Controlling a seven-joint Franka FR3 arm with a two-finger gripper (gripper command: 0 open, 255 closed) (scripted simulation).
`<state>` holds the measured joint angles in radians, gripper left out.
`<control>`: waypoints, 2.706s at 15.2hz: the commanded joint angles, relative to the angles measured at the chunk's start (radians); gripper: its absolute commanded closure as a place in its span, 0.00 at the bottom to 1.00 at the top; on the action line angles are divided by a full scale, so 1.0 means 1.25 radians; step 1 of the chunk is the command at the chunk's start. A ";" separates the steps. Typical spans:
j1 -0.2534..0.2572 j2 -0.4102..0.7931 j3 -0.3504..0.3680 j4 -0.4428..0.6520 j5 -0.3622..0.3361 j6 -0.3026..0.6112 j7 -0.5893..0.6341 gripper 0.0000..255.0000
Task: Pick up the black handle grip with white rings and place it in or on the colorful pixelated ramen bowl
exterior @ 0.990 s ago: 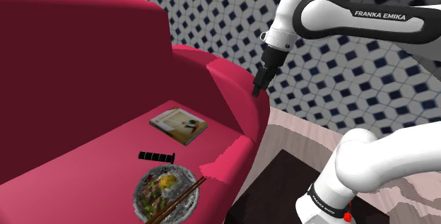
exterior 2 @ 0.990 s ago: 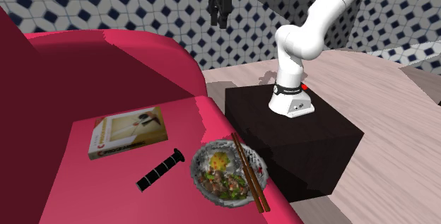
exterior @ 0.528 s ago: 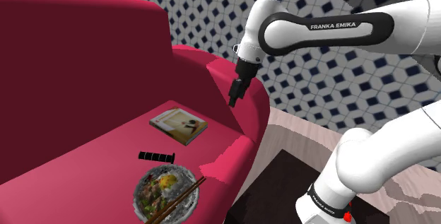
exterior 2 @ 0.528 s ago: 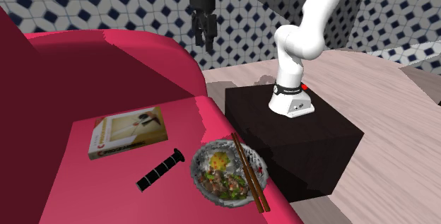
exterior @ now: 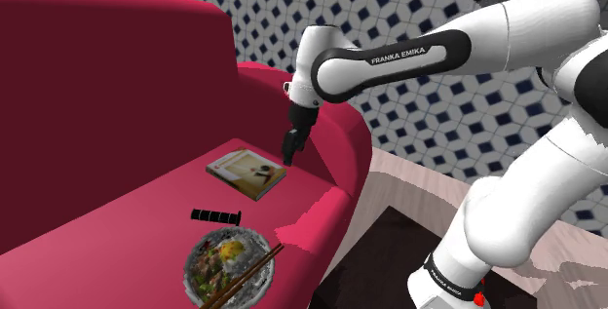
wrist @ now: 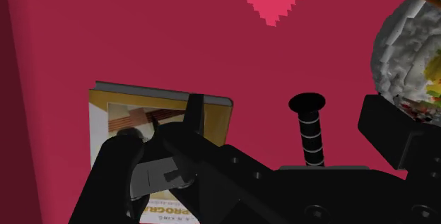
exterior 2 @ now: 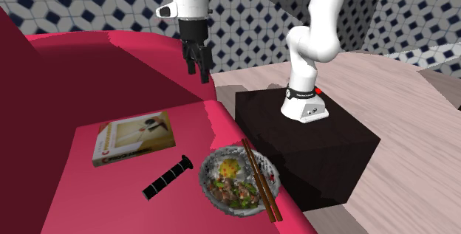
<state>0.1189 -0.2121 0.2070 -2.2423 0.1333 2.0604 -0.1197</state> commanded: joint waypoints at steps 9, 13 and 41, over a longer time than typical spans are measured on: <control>0.048 0.308 0.053 0.185 -0.078 0.097 0.012 0.00; 0.079 0.428 0.062 0.278 -0.120 0.110 0.019 0.00; 0.140 0.633 0.055 0.407 -0.183 0.167 0.029 1.00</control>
<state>0.2938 0.5791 0.2763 -1.7339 -0.0954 2.2687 -0.0834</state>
